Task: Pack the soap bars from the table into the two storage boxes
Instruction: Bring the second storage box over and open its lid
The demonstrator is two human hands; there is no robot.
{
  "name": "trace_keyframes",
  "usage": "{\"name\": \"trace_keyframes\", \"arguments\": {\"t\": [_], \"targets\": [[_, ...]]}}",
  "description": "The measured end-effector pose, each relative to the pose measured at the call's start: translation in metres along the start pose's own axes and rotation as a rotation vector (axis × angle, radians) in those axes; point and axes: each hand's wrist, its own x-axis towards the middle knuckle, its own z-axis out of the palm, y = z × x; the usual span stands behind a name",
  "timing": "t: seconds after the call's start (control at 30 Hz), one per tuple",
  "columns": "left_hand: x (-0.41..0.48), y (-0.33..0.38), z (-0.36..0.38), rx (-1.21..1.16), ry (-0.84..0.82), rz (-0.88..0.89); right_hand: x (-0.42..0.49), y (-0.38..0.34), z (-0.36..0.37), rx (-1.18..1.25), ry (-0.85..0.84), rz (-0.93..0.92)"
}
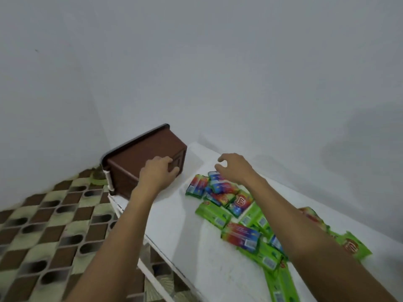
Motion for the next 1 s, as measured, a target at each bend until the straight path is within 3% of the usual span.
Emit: {"name": "trace_keyframes", "arguments": {"t": [0.27,0.4,0.7,0.83,1.0], "targets": [[0.004,-0.083,-0.027,-0.025,0.294,-0.239,0.074,-0.075,0.037,0.158,-0.116,-0.045],[0.005,-0.103,-0.024,-0.114,0.327,-0.331,0.099,-0.094,0.049,0.225,-0.131,-0.04],[0.008,-0.117,-0.006,-0.686,0.324,-0.468,0.137,-0.097,0.07,0.477,-0.265,0.096],[0.014,-0.119,-0.005,-0.936,0.29,-0.602,0.14,-0.092,0.077,0.669,-0.238,0.168],[0.012,-0.108,-0.008,-1.105,0.402,-0.54,0.134,-0.078,0.072,0.865,-0.21,0.253]]}}
